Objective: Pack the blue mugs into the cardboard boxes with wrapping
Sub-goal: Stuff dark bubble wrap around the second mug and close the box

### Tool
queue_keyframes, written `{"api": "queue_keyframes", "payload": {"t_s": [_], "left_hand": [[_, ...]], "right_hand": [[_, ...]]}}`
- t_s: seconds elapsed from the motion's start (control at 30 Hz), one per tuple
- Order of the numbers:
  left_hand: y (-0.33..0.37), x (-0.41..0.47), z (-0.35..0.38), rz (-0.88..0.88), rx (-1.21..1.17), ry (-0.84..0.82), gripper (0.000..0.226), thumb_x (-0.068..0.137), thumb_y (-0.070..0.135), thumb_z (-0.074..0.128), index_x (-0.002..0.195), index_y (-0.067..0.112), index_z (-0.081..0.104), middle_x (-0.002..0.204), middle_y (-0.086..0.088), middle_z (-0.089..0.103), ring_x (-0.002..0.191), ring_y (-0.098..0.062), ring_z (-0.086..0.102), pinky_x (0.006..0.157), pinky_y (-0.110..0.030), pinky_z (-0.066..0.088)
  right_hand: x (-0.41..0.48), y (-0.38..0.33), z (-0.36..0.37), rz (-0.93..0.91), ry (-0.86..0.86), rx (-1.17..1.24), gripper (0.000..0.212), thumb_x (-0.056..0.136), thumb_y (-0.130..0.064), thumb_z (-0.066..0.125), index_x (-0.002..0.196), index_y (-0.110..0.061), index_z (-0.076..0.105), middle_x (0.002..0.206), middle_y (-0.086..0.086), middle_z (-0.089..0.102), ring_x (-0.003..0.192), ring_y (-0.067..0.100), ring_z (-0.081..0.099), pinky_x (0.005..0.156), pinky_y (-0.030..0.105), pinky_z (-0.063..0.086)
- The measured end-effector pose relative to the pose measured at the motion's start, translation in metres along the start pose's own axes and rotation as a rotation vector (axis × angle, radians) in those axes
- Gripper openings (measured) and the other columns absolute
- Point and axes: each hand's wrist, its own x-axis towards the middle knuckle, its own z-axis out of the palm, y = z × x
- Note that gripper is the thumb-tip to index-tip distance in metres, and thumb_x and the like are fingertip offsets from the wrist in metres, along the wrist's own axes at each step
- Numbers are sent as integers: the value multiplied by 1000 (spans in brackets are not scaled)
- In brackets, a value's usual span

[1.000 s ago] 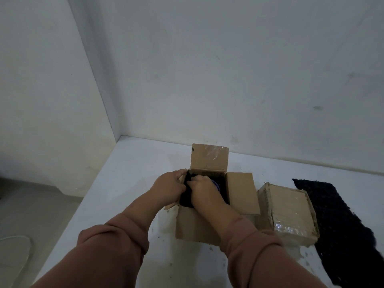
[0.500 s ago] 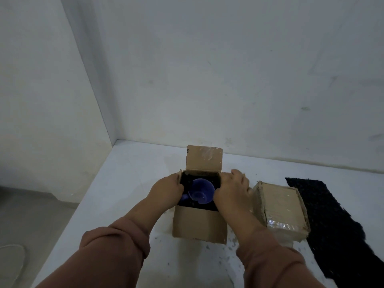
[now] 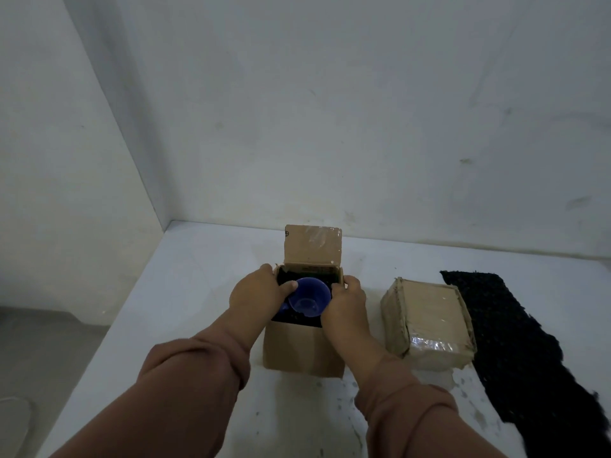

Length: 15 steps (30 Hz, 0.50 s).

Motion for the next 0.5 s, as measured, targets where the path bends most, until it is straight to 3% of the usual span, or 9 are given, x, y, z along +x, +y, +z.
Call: {"api": "queue_keyframes", "payload": {"t_s": [0.1, 0.17, 0.23, 0.5], "left_hand": [[8, 8, -1, -20, -5, -3, 29, 88, 38, 59, 90, 14, 44, 85, -6, 60, 76, -23, 54, 66, -31, 41], [10, 13, -1, -10, 37, 8, 23, 90, 32, 58, 92, 12, 48, 94, -10, 66, 84, -27, 59, 68, -32, 43], [10, 16, 2, 4, 74, 16, 22, 89, 28, 59, 99, 9, 52, 101, -12, 66, 93, -30, 62, 72, -35, 46], [10, 10, 12, -46, -52, 35, 23, 87, 17, 57, 106, 8, 48, 113, -15, 56, 98, -34, 60, 73, -37, 47]], "right_hand": [[1, 2, -1, -50, 8, -55, 31, 98, -25, 32, 125, -20, 46, 120, 8, 49, 97, 26, 54, 83, 43, 50], [0, 2, -1, -81, 5, -94, 32, 98, -26, 30, 126, -21, 45, 120, 7, 48, 98, 26, 54, 85, 44, 49], [1, 3, -1, -103, 4, -129, 33, 98, -26, 30, 127, -20, 44, 123, 8, 47, 100, 27, 53, 87, 44, 48], [-3, 3, -12, -158, -46, -169, 37, 98, -27, 29, 134, -24, 40, 126, 7, 44, 103, 25, 51, 88, 35, 43]]}}
